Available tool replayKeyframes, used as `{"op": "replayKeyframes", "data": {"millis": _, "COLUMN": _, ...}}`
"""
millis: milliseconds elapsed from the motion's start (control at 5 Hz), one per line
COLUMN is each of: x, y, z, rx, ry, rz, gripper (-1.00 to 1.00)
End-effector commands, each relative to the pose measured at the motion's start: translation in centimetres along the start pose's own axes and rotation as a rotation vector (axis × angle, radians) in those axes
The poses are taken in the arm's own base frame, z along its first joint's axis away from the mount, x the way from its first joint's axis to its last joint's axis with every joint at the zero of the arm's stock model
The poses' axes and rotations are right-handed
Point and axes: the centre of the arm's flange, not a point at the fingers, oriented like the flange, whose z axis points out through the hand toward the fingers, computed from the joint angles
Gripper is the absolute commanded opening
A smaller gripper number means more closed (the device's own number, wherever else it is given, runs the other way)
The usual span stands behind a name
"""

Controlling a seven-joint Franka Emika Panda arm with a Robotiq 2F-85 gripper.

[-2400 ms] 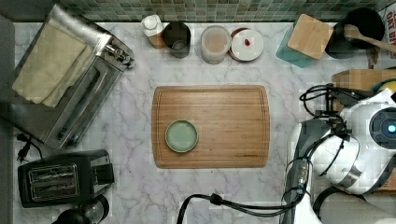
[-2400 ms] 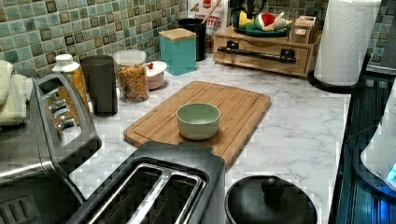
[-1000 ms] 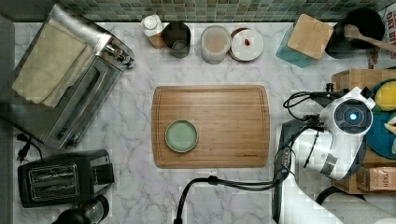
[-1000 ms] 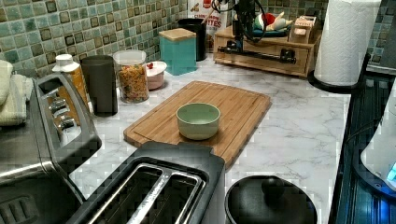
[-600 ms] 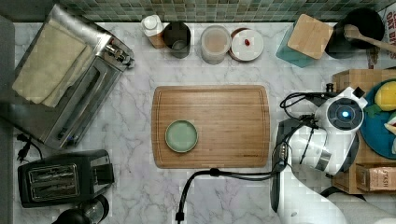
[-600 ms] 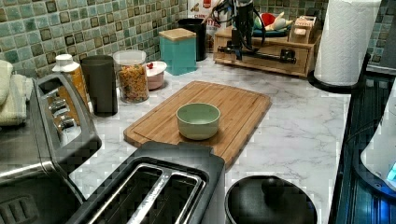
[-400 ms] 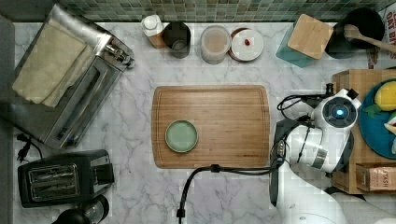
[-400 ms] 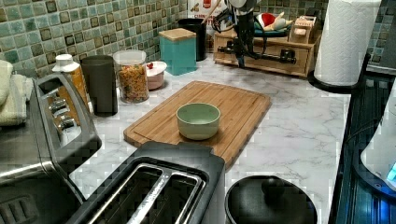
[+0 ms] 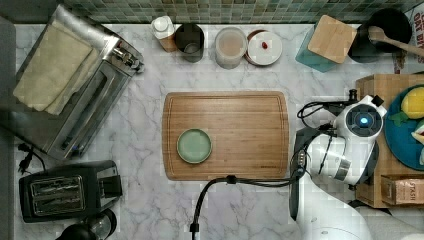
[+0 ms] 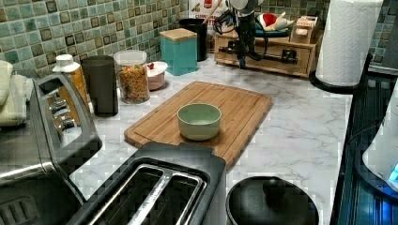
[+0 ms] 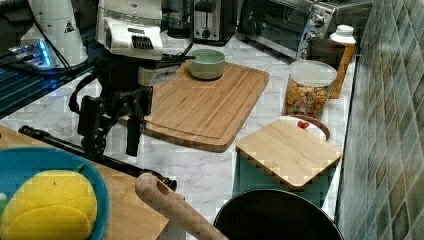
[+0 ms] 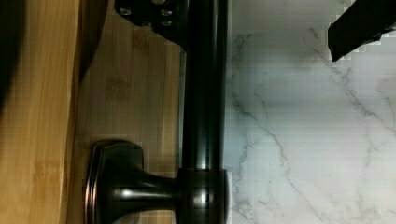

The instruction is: Open the drawer.

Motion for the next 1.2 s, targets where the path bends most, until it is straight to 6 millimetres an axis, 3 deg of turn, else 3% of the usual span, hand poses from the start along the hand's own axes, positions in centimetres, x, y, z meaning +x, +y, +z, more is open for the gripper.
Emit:
{"op": "replayKeyframes", "data": {"millis": 200, "x": 0.5, "y": 0.9, "z": 3.3, "rx": 0.075, "ry": 0.041, "rz": -0.011, "gripper": 1.00}}
{"op": "replayKeyframes", "data": {"millis": 400, "x": -0.7, "y": -0.2, "z": 1.8, "rx": 0.061, "ry": 0.023, "rz": -0.013, "gripper": 1.00}}
{"op": "replayKeyframes", "data": {"millis": 600, "x": -0.3, "y": -1.4, "z": 2.0, "rx": 0.125, "ry": 0.016, "rz": -0.080, "gripper": 1.00}}
{"op": "replayKeyframes", "data": {"millis": 800, "x": 0.0, "y": -3.9, "z": 1.0, "rx": 0.153, "ry": 0.054, "rz": -0.117, "gripper": 1.00}}
{"op": "replayKeyframes", "data": {"millis": 1000, "x": -0.3, "y": -7.8, "z": -1.2, "rx": 0.184, "ry": 0.078, "rz": -0.108, "gripper": 1.00}}
{"op": "replayKeyframes", "data": {"millis": 1200, "x": -1.0, "y": -12.8, "z": -2.9, "rx": 0.187, "ry": 0.087, "rz": -0.045, "gripper": 1.00}}
